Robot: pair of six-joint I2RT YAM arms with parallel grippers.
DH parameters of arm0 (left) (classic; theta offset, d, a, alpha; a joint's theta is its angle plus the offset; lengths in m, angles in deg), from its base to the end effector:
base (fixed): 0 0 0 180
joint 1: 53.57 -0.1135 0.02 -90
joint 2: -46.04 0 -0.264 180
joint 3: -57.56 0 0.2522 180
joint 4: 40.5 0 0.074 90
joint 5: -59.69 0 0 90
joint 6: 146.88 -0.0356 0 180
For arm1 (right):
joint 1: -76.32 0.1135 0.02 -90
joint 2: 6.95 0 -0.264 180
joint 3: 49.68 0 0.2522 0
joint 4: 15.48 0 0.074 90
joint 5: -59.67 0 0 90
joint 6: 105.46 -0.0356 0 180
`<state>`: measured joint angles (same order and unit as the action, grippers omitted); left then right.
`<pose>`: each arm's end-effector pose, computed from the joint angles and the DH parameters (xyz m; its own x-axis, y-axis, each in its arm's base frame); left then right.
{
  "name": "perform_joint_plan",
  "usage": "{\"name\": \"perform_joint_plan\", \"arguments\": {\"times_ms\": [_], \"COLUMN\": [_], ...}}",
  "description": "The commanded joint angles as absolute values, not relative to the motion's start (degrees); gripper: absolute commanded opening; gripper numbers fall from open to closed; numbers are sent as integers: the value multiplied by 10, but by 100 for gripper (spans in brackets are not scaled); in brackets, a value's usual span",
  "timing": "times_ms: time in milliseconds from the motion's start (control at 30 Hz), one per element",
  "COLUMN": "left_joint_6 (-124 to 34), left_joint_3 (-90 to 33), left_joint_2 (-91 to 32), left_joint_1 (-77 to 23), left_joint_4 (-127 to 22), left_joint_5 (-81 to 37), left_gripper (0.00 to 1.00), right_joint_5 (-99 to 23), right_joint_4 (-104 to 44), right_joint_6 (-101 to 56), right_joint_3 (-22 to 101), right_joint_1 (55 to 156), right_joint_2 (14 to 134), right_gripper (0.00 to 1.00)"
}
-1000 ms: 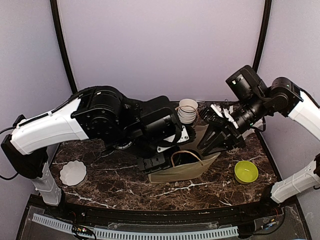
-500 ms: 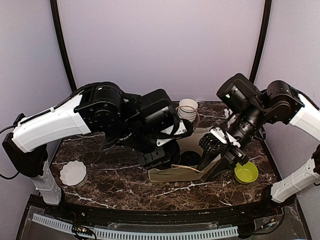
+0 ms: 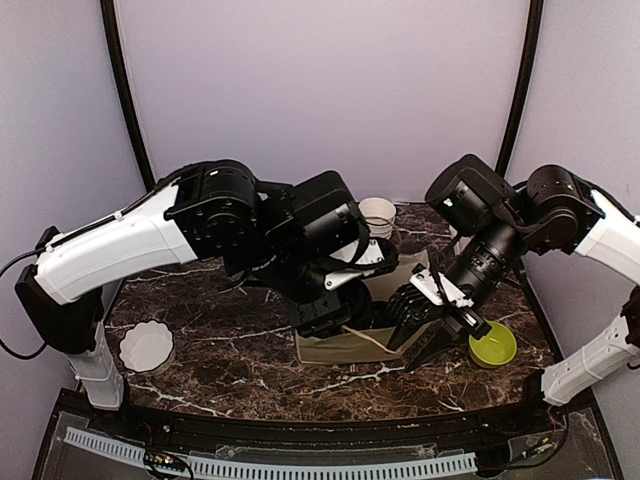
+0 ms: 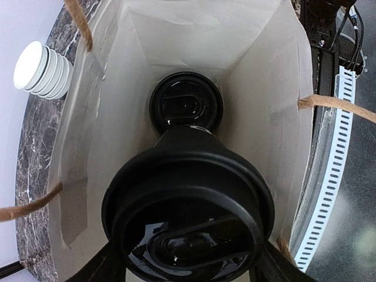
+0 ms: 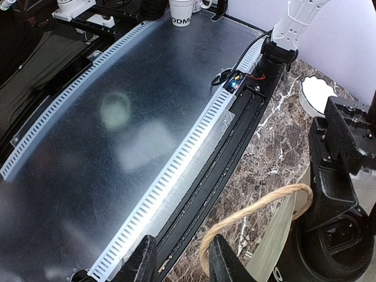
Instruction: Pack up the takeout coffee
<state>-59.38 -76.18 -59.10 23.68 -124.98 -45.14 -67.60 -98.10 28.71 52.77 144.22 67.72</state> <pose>0.0908 -0.3600 0.3993 -0.1428 0.8221 -0.5512 0.9183 0.3178 0.2362 0.0674 0.2233 0.4020 0.3846 -0.5268 -0.7580 -0.8373 -0.5448 -0.0461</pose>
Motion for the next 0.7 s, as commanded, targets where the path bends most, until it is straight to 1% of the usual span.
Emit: {"name": "perform_joint_plan", "arguments": {"times_ms": [0,100,200,300,367,467,600,667], "left_joint_6": [-610,-624,-630,-624,-614,-602,-597,-597], "left_joint_3": [-772,-775,-779,-784,-784,-784,-784,-779], "left_joint_2": [-610,-621,-628,-632,-630,-625,-632,-637], "left_joint_1": [235,235,235,235,235,240,252,257], "left_joint_4": [-1247,-1245,-1250,-1265,-1277,-1290,-1307,-1313], "left_joint_5": [-443,-449,-452,-455,-457,-458,-464,-468], "left_gripper": [52,52,52,52,52,51,51,51], "right_joint_5": [-673,-695,-717,-704,-683,-663,-614,-604], "right_joint_4": [-987,-1001,-1026,-1054,-1070,-1096,-1092,-1071], "right_joint_6": [295,304,319,331,345,368,375,372], "right_joint_3": [546,560,579,623,661,712,746,744], "right_joint_1": [1449,1448,1448,1442,1415,1340,1266,1236], "right_joint_2": [681,687,688,689,684,679,684,690], "right_gripper": [31,33,38,41,42,44,45,45]}}
